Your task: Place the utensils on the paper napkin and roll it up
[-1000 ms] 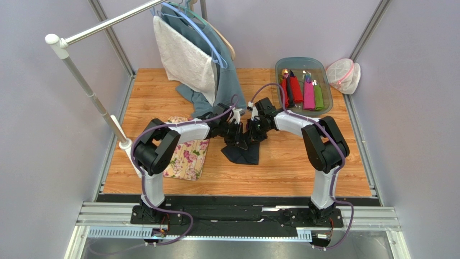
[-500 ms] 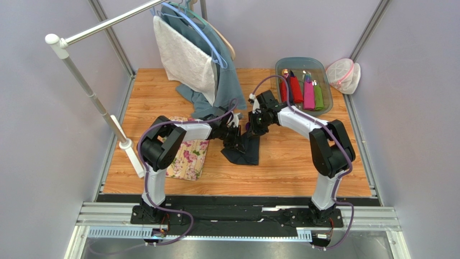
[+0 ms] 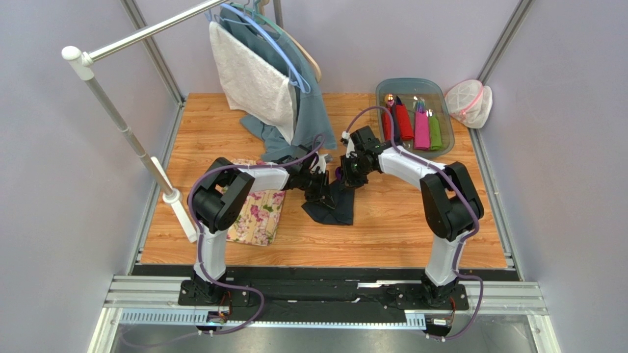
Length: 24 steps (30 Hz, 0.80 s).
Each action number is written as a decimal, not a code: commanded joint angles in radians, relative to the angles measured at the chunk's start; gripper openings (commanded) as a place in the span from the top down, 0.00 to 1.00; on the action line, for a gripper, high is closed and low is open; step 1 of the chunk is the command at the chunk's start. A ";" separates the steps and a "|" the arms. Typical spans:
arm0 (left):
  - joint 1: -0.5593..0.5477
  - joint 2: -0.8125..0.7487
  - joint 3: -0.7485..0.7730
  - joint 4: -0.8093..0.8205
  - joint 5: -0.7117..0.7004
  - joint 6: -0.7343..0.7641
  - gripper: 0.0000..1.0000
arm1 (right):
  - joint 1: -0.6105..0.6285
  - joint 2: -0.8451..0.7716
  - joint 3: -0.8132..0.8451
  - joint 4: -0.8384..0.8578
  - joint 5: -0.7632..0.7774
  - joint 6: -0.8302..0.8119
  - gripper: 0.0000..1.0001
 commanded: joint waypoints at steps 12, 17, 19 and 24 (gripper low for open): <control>0.024 -0.010 -0.018 0.005 -0.027 -0.006 1.00 | 0.022 0.161 -0.052 0.075 0.162 -0.007 0.96; 0.024 -0.033 -0.007 -0.018 -0.035 0.007 0.99 | 0.024 0.181 -0.047 0.041 0.201 -0.023 0.98; 0.026 -0.028 -0.009 -0.026 -0.039 0.007 1.00 | 0.024 0.153 -0.050 0.038 0.151 -0.026 0.98; 0.027 -0.025 -0.030 -0.018 -0.041 0.004 1.00 | 0.022 0.057 -0.039 0.038 0.031 -0.004 0.96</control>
